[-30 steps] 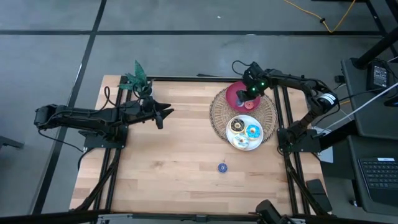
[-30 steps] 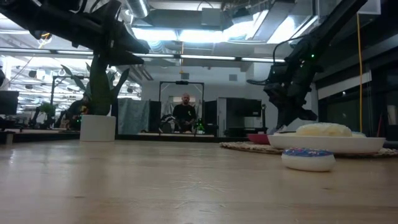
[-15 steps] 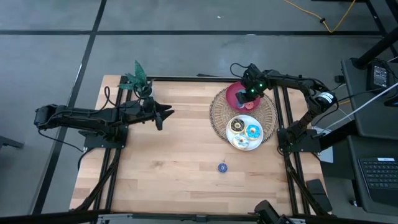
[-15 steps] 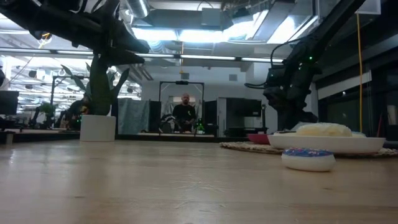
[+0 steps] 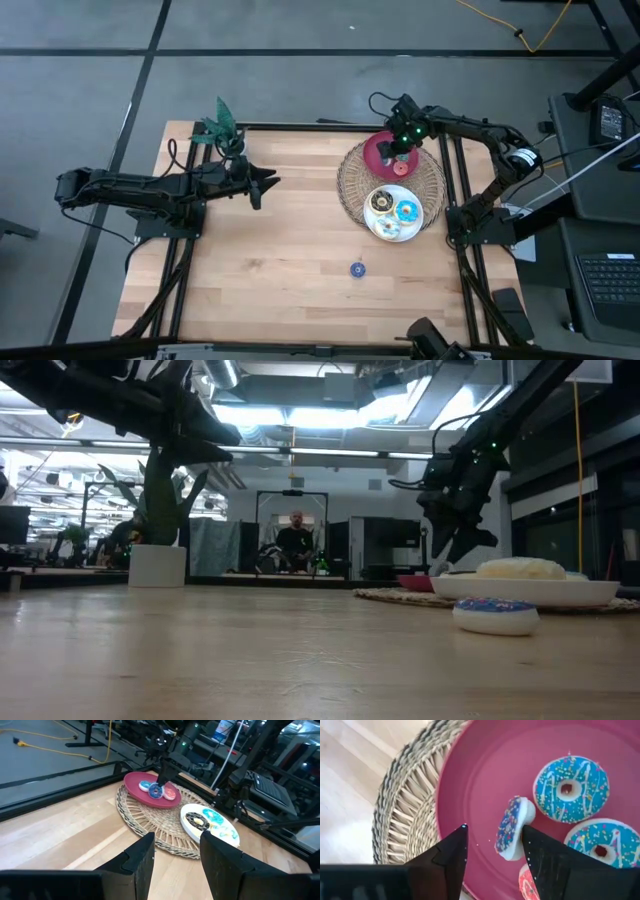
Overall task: Pick & Place donuts
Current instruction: Put the right small dark blue donut on the red plate
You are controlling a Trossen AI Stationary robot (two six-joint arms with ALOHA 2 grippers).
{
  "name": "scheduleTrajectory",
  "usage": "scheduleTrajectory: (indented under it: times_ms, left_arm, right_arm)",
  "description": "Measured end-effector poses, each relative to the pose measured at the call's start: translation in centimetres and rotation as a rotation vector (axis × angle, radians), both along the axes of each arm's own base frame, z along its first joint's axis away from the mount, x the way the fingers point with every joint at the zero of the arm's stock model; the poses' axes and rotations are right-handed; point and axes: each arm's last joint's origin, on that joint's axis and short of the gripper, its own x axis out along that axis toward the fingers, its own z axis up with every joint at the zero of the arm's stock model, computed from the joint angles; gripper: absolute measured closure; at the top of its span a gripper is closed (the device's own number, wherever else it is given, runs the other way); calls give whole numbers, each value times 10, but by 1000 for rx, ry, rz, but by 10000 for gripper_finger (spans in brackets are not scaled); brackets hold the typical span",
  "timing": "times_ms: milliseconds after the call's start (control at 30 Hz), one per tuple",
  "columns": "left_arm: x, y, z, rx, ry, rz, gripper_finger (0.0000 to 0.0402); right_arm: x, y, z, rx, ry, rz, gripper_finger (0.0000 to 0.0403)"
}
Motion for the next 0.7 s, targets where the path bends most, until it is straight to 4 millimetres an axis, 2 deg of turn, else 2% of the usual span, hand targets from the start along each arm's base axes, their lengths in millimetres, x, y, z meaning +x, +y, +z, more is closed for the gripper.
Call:
scheduleTrajectory:
  times_ms: [233, 600, 700]
  left_arm:
    - [0, -1, 0, -16, -6, -20, 256]
    - [0, -1, 0, -26, -10, -18, 258]
    - [0, -1, 0, -29, -10, -31, 258]
  right_arm:
    - [1, 3, 0, 7, 14, 16, 220]
    - [-11, -5, -1, 9, 44, -26, 220]
    - [-13, -9, 4, -14, 58, -27, 220]
